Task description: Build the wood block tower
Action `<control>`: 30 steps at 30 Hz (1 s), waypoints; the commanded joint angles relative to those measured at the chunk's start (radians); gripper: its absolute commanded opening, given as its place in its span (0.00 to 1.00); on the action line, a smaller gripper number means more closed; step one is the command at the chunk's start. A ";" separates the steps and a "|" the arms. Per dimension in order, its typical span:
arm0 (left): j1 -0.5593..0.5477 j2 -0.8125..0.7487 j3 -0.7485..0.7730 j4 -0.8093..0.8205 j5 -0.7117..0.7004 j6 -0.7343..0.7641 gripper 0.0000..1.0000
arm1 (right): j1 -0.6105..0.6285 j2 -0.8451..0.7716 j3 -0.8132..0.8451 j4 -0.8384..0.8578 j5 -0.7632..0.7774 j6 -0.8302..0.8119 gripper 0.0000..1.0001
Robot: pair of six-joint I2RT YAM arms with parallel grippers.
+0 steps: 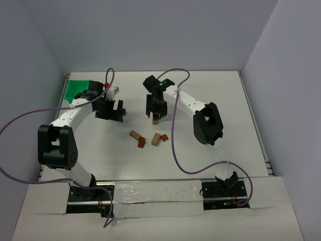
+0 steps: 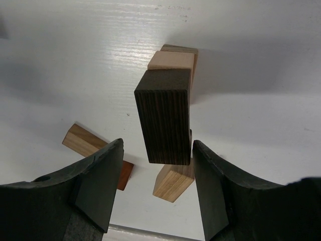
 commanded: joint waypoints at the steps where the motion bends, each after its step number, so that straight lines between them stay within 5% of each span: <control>1: 0.006 0.010 0.046 0.019 0.022 0.007 0.99 | -0.002 -0.009 -0.002 0.024 -0.023 0.010 0.64; 23: 0.006 0.018 0.059 0.015 0.026 0.014 0.99 | -0.002 -0.004 0.004 0.025 -0.032 0.007 0.66; 30: 0.007 0.024 0.064 0.015 0.031 0.017 0.99 | -0.002 -0.007 0.006 0.027 -0.041 -0.005 0.84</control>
